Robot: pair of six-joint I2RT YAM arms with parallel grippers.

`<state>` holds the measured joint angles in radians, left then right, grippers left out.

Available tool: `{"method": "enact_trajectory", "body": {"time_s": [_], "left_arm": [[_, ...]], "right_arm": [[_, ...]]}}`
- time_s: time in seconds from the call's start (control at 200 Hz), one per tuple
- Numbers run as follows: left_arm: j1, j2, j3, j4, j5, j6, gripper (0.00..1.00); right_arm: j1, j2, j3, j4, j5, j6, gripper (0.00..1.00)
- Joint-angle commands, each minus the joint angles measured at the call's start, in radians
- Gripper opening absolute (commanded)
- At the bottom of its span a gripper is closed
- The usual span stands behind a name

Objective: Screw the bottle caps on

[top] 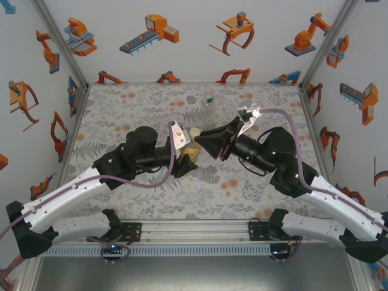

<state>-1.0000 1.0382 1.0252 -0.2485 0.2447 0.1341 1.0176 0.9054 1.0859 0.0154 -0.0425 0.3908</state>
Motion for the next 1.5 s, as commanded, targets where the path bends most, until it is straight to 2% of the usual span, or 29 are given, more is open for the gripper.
{"method": "enact_trajectory", "body": {"time_s": [0.0, 0.205, 0.275, 0.391, 0.471, 0.546, 0.696, 1.021, 1.372, 1.497], "left_arm": [[-0.012, -0.029, 0.001, 0.033, 0.054, 0.041, 0.0], [-0.012, -0.119, -0.062, 0.159, 0.347, 0.062, 0.0], [-0.012, -0.13, -0.053, 0.161, 0.417, 0.063, 0.0], [-0.012, -0.125, -0.024, 0.154, 0.52, 0.06, 0.0], [-0.012, -0.111, 0.002, 0.148, 0.584, 0.044, 0.0], [-0.012, -0.092, 0.025, 0.148, 0.641, 0.028, 0.0], [-0.012, -0.062, 0.054, 0.139, 0.701, 0.003, 0.0], [-0.012, -0.034, 0.067, 0.112, 0.73, -0.004, 0.0], [-0.011, -0.058, 0.047, 0.144, 0.729, 0.008, 0.0], [-0.011, -0.063, 0.046, 0.147, 0.73, 0.009, 0.0]], "right_arm": [[0.045, 0.014, 0.023, -0.058, 0.061, -0.039, 0.0], [0.045, -0.081, -0.05, 0.068, -0.079, -0.169, 0.0], [0.045, -0.102, -0.045, 0.07, -0.162, -0.205, 0.11], [0.045, -0.118, -0.023, 0.088, -0.323, -0.245, 0.35], [0.045, -0.114, -0.005, 0.107, -0.401, -0.249, 0.47], [0.045, -0.098, 0.015, 0.127, -0.457, -0.239, 0.53], [0.045, -0.044, 0.042, 0.236, -0.577, -0.175, 0.59], [0.045, 0.035, 0.097, 0.276, -0.609, -0.128, 0.59], [0.045, 0.029, 0.097, 0.312, -0.697, -0.099, 0.39], [0.045, 0.013, 0.086, 0.316, -0.741, -0.093, 0.37]]}}
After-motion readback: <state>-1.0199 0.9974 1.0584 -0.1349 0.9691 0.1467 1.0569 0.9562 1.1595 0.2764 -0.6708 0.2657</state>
